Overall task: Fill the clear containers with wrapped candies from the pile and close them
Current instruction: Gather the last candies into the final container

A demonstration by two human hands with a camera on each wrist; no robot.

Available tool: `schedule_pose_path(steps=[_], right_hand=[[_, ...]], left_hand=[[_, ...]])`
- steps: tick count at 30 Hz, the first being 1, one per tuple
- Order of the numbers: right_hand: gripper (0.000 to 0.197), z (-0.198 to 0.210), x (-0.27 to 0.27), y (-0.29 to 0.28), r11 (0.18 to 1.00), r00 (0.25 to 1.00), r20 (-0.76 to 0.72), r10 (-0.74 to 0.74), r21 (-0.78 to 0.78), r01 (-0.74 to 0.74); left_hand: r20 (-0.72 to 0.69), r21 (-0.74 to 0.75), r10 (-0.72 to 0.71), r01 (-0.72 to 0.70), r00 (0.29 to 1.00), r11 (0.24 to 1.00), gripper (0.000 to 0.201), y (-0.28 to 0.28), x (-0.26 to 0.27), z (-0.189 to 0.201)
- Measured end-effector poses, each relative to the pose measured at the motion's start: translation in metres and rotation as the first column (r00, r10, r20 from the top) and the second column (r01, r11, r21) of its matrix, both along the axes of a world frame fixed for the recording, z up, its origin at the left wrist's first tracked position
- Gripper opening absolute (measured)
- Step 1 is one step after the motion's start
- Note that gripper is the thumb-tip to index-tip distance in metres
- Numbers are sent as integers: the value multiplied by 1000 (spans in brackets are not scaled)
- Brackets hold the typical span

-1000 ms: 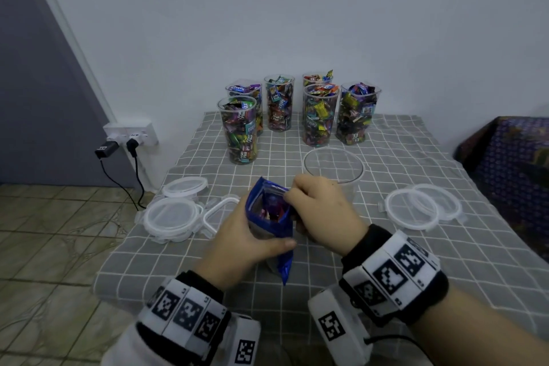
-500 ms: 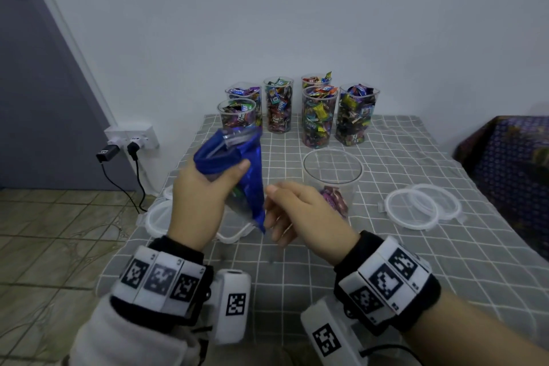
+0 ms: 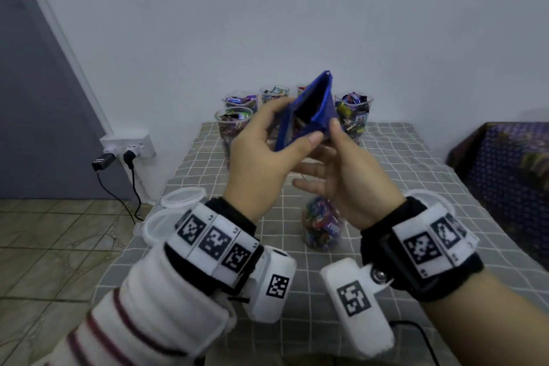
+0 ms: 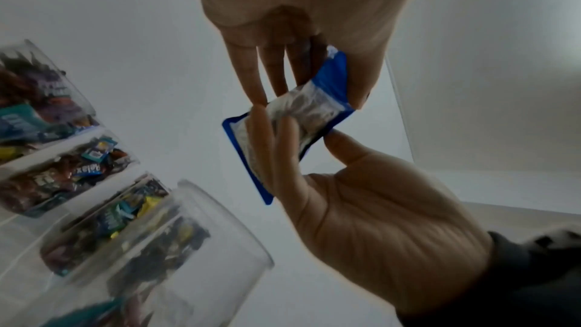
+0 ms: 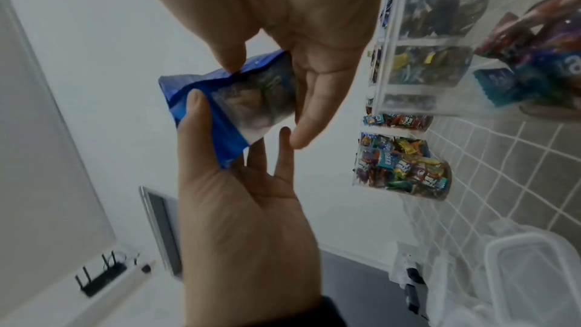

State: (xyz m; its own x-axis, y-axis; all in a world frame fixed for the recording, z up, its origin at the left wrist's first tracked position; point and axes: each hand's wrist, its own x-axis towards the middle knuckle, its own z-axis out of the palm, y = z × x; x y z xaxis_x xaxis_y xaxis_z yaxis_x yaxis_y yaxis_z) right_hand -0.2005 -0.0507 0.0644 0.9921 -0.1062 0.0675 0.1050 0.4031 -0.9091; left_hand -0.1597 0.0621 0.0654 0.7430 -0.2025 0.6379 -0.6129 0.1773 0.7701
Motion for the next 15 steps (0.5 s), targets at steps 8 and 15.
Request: schedule_pose_path(steps=[8, 15], right_hand=[[23, -2, 2, -43, 931, 929, 98, -358, -35, 362], [35, -18, 6, -58, 809, 841, 181, -510, -230, 541]], left_hand=[[-83, 226, -125, 141, 989, 964, 55, -23, 18, -12], [-207, 360, -111, 181, 972, 915, 82, -30, 34, -19]])
